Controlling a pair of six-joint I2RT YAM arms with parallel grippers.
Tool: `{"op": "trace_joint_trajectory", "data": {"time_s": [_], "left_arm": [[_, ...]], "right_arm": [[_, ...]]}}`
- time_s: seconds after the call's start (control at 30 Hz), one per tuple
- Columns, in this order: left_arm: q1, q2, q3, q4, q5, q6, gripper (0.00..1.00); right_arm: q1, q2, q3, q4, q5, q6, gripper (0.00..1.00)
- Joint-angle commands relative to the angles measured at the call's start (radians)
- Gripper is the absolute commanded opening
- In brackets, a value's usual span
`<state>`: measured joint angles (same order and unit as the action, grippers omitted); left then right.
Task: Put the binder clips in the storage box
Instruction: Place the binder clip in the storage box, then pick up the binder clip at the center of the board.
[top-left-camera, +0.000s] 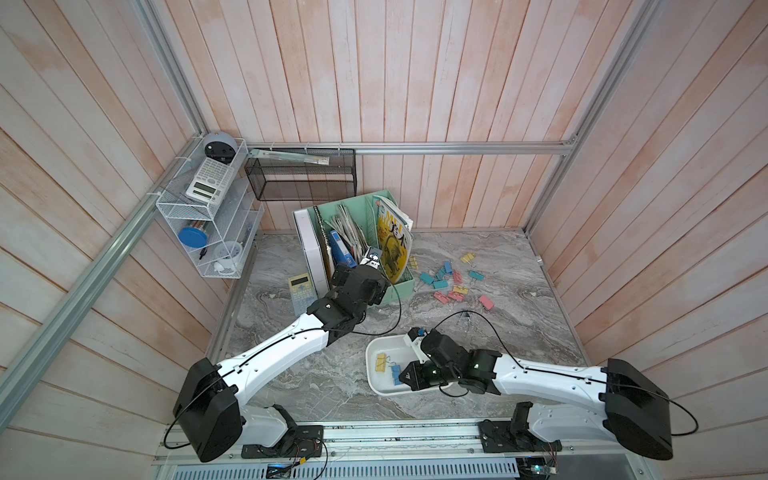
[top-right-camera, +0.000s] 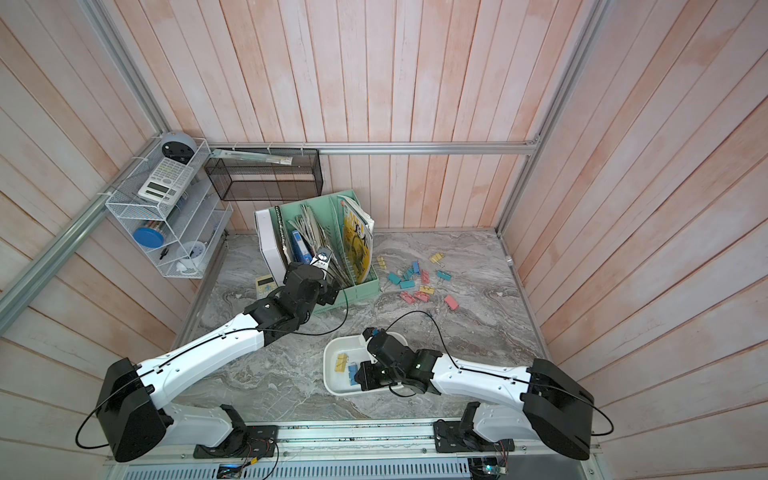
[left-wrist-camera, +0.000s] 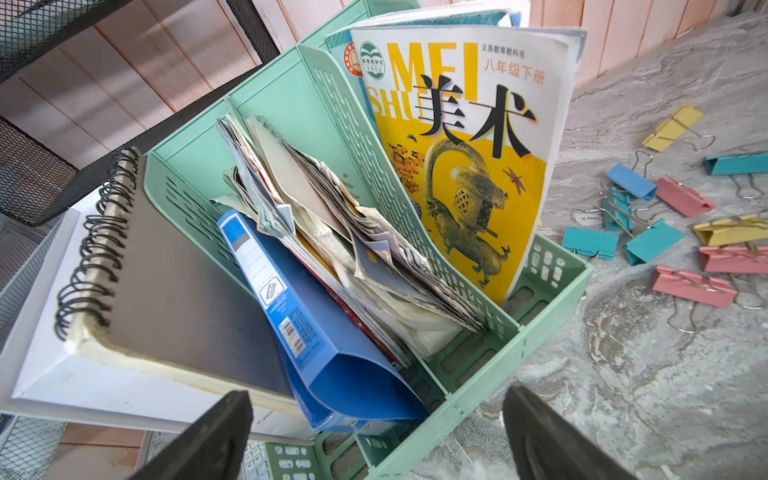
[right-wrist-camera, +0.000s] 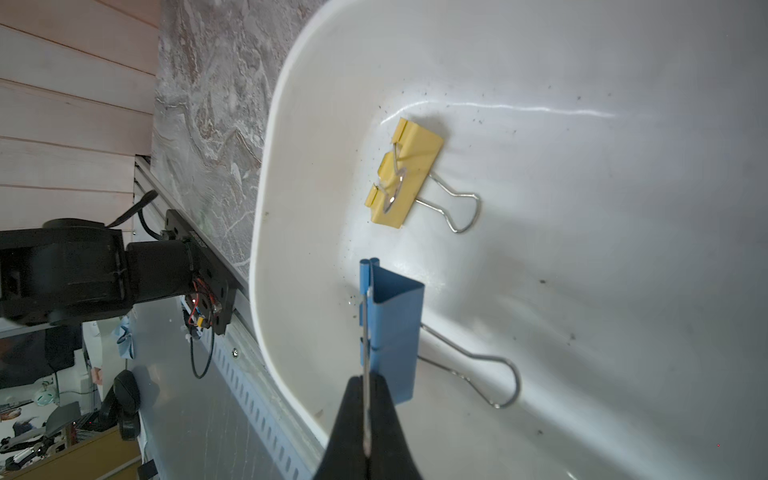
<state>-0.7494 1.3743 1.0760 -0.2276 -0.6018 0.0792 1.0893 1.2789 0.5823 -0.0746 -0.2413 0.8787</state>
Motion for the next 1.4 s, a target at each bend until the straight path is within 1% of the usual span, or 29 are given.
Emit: {"op": "trace_joint_trajectory", "data": {"time_s": [0.0, 0.1, 0.23, 0.3, 0.5, 0.63, 0.67, 0.73, 0.83, 0.93, 1.0, 1.03, 1.1, 1.13, 1.2, 1.23, 1.3, 1.37], "left_arm": [[-0.004, 0.008, -0.01, 0.013, -0.012, 0.009, 1.0], [-0.004, 0.01, -0.011, 0.013, -0.012, 0.009, 1.0], [-0.004, 0.011, -0.009, 0.013, -0.006, 0.005, 1.0], [-0.004, 0.009, -0.009, 0.011, -0.006, 0.005, 1.0], [-0.004, 0.004, -0.008, 0.013, -0.007, 0.007, 1.0], [-0.004, 0.002, -0.007, 0.013, -0.004, 0.004, 1.0], [-0.005, 0.002, -0.008, 0.012, -0.003, 0.004, 1.0], [-0.004, 0.002, -0.008, 0.011, -0.001, 0.002, 1.0], [-0.005, 0.0, -0.006, 0.01, -0.001, 0.004, 1.0], [-0.005, -0.002, -0.006, 0.01, -0.003, 0.005, 1.0], [-0.005, -0.003, -0.005, 0.01, -0.006, 0.007, 1.0], [-0.005, -0.003, -0.005, 0.01, -0.007, 0.007, 1.0], [-0.005, -0.003, -0.006, 0.008, -0.006, 0.007, 1.0], [-0.006, -0.003, -0.005, 0.008, -0.005, 0.007, 1.0], [-0.008, -0.002, -0.007, 0.008, -0.005, 0.008, 1.0], [-0.008, -0.002, -0.008, 0.008, -0.005, 0.008, 1.0], [-0.011, -0.003, -0.007, 0.008, -0.004, 0.01, 1.0], [-0.013, -0.006, -0.008, 0.01, -0.004, 0.011, 1.0]], "right_arm": [[0.008, 0.05, -0.003, 0.102, 0.011, 0.051, 0.0], [0.007, 0.105, 0.012, 0.122, 0.02, 0.077, 0.0], [0.016, 0.183, 0.034, 0.178, -0.019, 0.115, 0.0], [0.03, 0.22, 0.047, 0.188, -0.017, 0.13, 0.0], [0.04, 0.277, 0.049, 0.196, 0.005, 0.18, 0.0], [0.04, 0.238, 0.053, 0.137, 0.043, 0.164, 0.13], [0.041, 0.215, 0.061, 0.094, 0.065, 0.149, 0.17], [0.04, 0.157, 0.081, -0.006, 0.136, 0.108, 0.21], [0.039, 0.04, 0.105, -0.165, 0.274, 0.049, 0.3], [0.033, -0.091, 0.129, -0.3, 0.481, 0.047, 0.36], [0.025, -0.195, 0.126, -0.312, 0.621, -0.023, 0.39], [0.013, -0.239, 0.124, -0.316, 0.671, -0.052, 0.4], [-0.062, -0.319, 0.124, -0.335, 0.745, -0.107, 0.41], [-0.12, -0.342, 0.128, -0.351, 0.749, -0.113, 0.41], [-0.29, -0.379, 0.117, -0.369, 0.718, -0.098, 0.41], [-0.37, -0.384, 0.103, -0.354, 0.676, -0.096, 0.4], [-0.549, -0.368, 0.067, -0.294, 0.547, -0.085, 0.4], [-0.671, -0.303, 0.045, -0.229, 0.422, -0.098, 0.4]]}}
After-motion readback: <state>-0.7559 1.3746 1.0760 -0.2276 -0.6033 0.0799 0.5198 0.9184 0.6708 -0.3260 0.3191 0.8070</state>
